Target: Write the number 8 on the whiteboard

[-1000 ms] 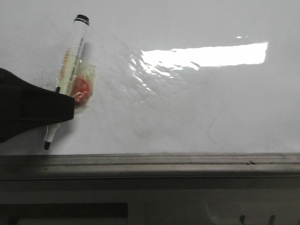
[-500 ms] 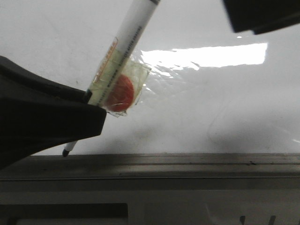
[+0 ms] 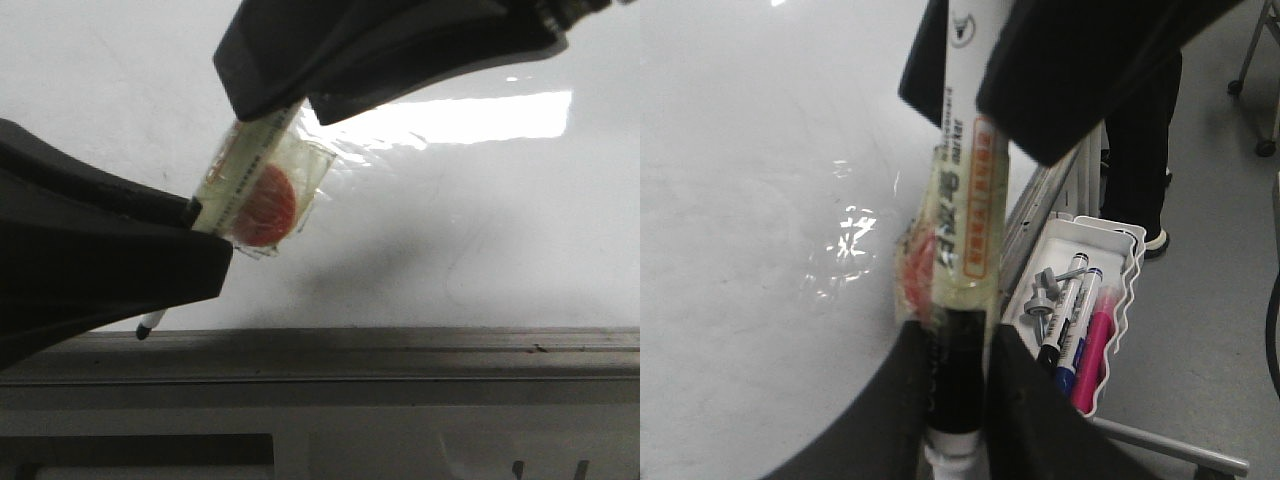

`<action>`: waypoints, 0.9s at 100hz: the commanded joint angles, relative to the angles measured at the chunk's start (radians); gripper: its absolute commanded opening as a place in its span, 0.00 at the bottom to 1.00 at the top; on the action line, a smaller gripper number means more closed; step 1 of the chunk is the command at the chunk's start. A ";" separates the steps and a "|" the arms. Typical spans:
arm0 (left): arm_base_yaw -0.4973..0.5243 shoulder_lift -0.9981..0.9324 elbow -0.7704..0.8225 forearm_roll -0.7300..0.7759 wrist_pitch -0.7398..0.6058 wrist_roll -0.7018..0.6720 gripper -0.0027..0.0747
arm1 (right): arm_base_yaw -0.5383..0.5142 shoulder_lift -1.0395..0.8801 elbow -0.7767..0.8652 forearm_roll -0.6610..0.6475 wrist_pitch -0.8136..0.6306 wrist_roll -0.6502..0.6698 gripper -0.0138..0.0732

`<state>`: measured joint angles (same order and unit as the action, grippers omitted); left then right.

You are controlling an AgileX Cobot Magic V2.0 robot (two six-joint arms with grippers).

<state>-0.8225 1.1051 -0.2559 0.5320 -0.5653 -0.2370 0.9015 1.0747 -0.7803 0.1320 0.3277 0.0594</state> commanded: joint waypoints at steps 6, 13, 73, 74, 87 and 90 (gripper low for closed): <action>-0.005 -0.014 -0.024 -0.016 -0.082 -0.007 0.01 | 0.002 0.003 -0.038 0.019 -0.091 -0.006 0.30; -0.005 -0.014 -0.024 -0.010 -0.082 -0.007 0.04 | 0.002 0.008 -0.038 0.019 -0.089 -0.006 0.22; -0.005 -0.314 -0.017 -0.060 0.153 -0.156 0.47 | -0.014 -0.018 -0.048 0.019 -0.086 -0.006 0.08; -0.005 -0.323 -0.017 -0.067 0.161 -0.156 0.47 | -0.018 -0.019 -0.050 0.019 -0.086 -0.006 0.09; -0.005 -0.465 -0.017 -0.191 0.278 -0.156 0.47 | -0.057 -0.040 -0.054 0.019 -0.090 -0.006 0.09; -0.005 -0.488 -0.017 -0.198 0.293 -0.156 0.47 | -0.067 -0.042 -0.062 0.019 -0.082 -0.006 0.09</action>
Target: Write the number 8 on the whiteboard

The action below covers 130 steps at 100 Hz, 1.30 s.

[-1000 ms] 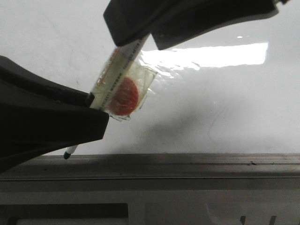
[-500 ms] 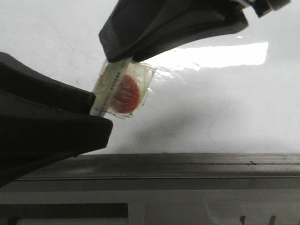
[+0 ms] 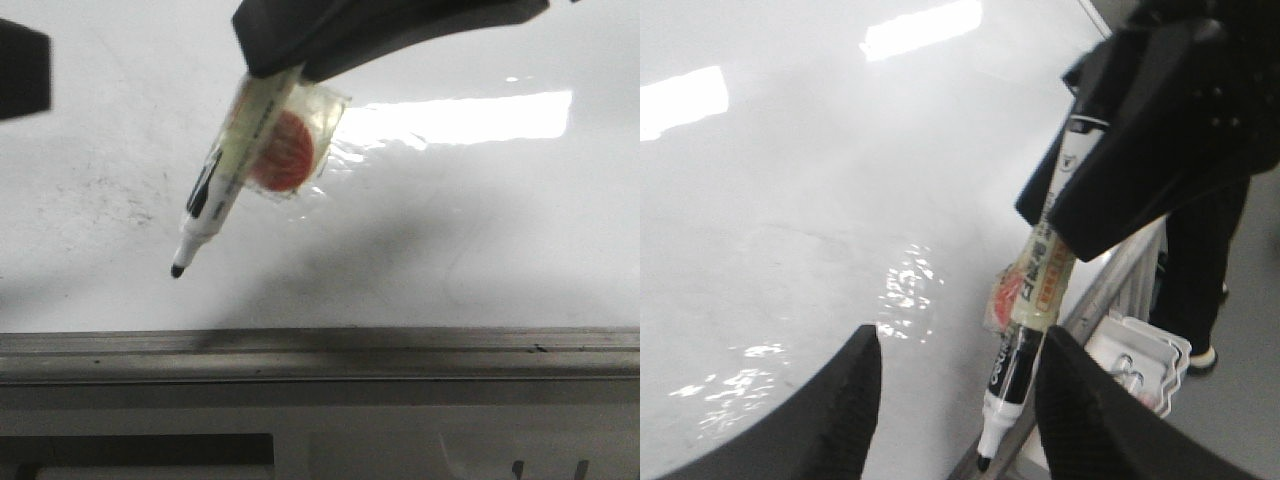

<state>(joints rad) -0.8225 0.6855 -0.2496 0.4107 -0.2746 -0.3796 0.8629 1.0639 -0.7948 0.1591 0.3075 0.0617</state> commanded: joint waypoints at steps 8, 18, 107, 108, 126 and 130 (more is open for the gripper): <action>-0.005 -0.117 -0.023 -0.077 0.022 -0.013 0.47 | -0.055 -0.031 -0.080 -0.008 -0.017 -0.008 0.09; -0.005 -0.139 -0.023 -0.077 0.027 -0.013 0.47 | -0.083 -0.031 -0.135 -0.028 0.015 -0.008 0.09; -0.005 -0.139 -0.023 -0.077 0.018 -0.011 0.47 | -0.254 0.040 -0.271 -0.123 0.284 -0.008 0.09; -0.005 -0.139 -0.023 -0.077 0.018 -0.011 0.47 | -0.254 0.040 -0.271 -0.123 0.284 -0.008 0.09; -0.005 -0.139 -0.023 -0.077 0.017 -0.011 0.47 | -0.228 0.099 -0.255 -0.077 0.209 -0.008 0.09; -0.005 -0.139 -0.023 -0.077 0.017 -0.011 0.47 | -0.226 0.100 -0.255 -0.072 0.166 -0.006 0.09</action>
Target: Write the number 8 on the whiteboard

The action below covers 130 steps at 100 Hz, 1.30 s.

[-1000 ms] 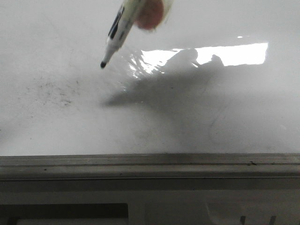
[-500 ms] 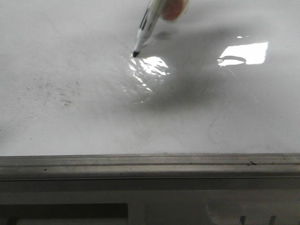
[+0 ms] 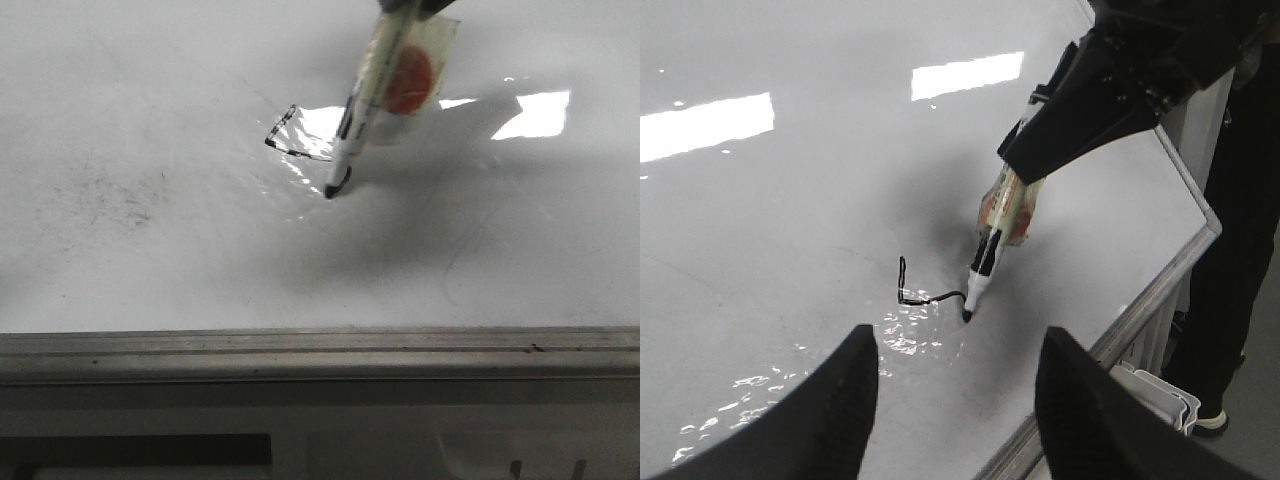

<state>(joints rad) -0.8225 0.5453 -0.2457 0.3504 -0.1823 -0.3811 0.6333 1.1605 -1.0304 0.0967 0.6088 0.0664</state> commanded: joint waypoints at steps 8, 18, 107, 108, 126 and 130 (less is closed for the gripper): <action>-0.005 0.001 -0.027 -0.016 -0.076 -0.010 0.47 | -0.003 0.001 -0.019 -0.021 -0.156 -0.006 0.09; -0.005 0.001 -0.027 -0.016 -0.076 -0.008 0.47 | -0.036 -0.030 -0.019 -0.045 -0.125 -0.006 0.09; -0.006 0.103 -0.027 0.088 -0.163 -0.008 0.47 | 0.127 -0.186 -0.010 -0.011 -0.049 -0.006 0.09; -0.006 0.115 -0.027 0.095 -0.169 -0.008 0.47 | 0.130 -0.186 -0.010 -0.011 -0.047 -0.006 0.09; -0.006 0.276 -0.059 0.130 -0.268 -0.008 0.47 | 0.195 -0.121 0.014 -0.011 -0.063 -0.006 0.09; -0.006 0.313 -0.070 0.130 -0.287 -0.008 0.47 | 0.200 -0.105 0.014 -0.011 -0.063 -0.006 0.09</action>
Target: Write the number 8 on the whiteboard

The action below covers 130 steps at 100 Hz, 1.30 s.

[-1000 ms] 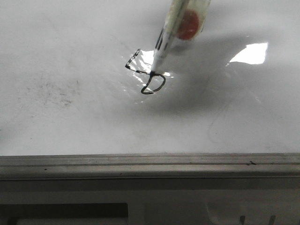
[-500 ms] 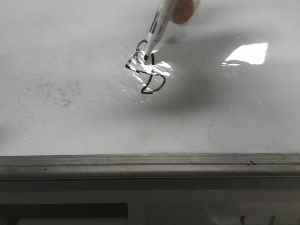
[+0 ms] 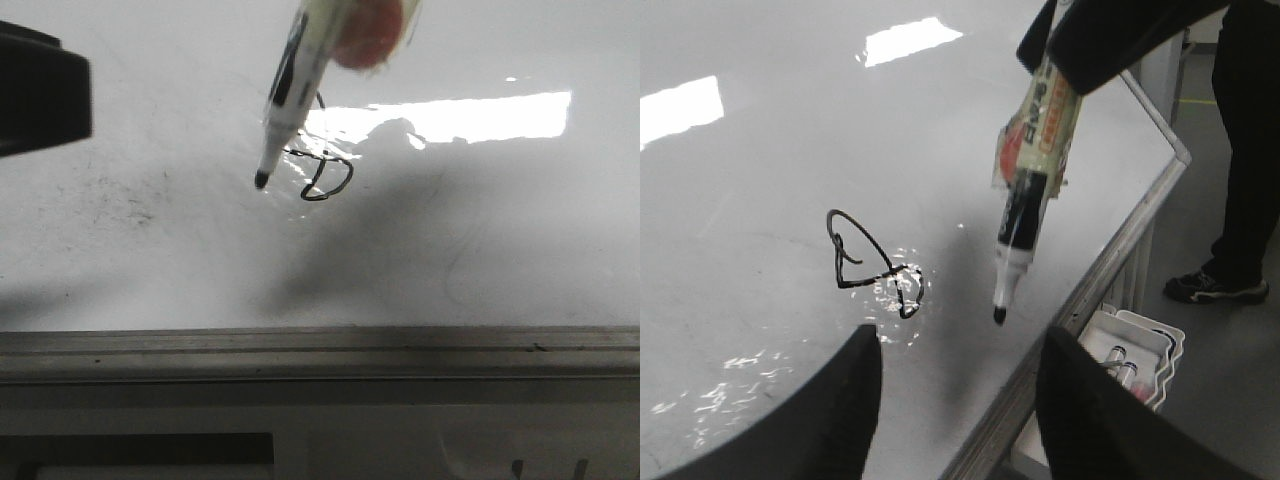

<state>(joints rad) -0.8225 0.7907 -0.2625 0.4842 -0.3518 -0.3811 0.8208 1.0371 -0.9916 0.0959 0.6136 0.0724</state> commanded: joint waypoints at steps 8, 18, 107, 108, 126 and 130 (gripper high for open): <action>-0.006 0.128 -0.074 0.002 -0.171 -0.008 0.47 | 0.031 0.055 -0.024 -0.010 -0.082 -0.012 0.09; -0.006 0.197 -0.094 0.030 -0.211 -0.010 0.47 | 0.056 0.082 -0.024 -0.010 -0.121 -0.012 0.09; -0.006 0.250 -0.096 -0.063 -0.160 -0.012 0.01 | 0.065 0.092 -0.024 0.049 -0.185 -0.012 0.18; -0.006 0.250 -0.096 -0.069 -0.157 -0.012 0.01 | 0.065 0.092 -0.024 0.049 -0.185 -0.012 0.19; -0.006 0.250 -0.096 -0.430 -0.056 -0.012 0.01 | 0.065 0.092 -0.024 0.049 -0.181 -0.012 0.58; -0.006 0.250 -0.096 -0.518 -0.035 -0.012 0.01 | 0.065 0.092 -0.024 0.049 -0.181 -0.012 0.59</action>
<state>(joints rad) -0.8279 1.0482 -0.3259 0.1770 -0.3765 -0.3794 0.8854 1.1494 -0.9878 0.1317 0.4904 0.0703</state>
